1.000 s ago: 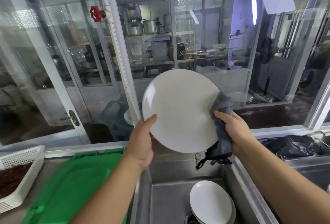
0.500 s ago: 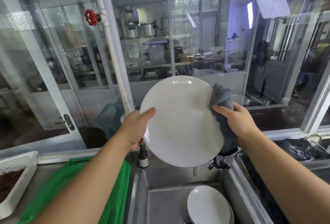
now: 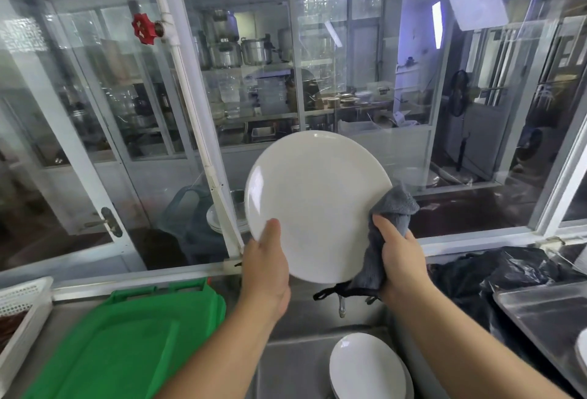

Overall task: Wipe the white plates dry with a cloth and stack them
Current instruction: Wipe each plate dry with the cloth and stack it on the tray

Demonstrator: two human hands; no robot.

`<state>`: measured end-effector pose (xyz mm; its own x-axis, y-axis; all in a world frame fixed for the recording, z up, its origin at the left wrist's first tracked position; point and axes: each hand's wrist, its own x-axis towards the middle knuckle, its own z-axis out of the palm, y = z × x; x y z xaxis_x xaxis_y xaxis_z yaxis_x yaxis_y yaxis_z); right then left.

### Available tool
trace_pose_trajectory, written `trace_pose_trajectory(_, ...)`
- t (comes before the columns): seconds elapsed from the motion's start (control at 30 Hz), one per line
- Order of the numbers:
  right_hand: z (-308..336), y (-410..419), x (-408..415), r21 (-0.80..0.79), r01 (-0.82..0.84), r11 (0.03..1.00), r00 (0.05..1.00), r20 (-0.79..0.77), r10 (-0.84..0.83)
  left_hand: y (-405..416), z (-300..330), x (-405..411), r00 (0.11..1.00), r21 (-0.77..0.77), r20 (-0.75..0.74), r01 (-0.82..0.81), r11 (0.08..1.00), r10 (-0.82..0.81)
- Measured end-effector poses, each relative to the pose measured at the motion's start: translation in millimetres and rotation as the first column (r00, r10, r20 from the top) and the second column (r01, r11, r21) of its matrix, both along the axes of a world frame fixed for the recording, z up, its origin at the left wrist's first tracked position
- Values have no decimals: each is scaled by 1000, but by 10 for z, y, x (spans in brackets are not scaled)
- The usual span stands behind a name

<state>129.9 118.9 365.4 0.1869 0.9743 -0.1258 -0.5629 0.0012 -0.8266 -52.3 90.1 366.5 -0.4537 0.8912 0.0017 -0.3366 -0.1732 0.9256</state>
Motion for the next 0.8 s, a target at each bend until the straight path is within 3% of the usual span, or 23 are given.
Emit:
trace_pose_trajectory(0.23, -161, 2, -46, -20, 2, 1000, 997, -74, -3, -75, -182, 344, 970, -39, 245, 15, 999, -5)
trace_pose_trajectory(0.5, 99, 240, 288, 19, -56, 998, 977, 207, 51, -127, -131, -106, 933, -19, 231, 286, 958, -274)
trace_pose_trajectory(0.63, 304, 333, 427, 90, -143, 986, 924, 368, 101, -26, 149, -506, 944, -86, 91, 324, 942, -317)
trace_pose_trajectory(0.8, 514, 402, 473, 93, -288, 953, 887, 400, 229, 24, 411, -747, 895, -203, -97, 411, 889, -436)
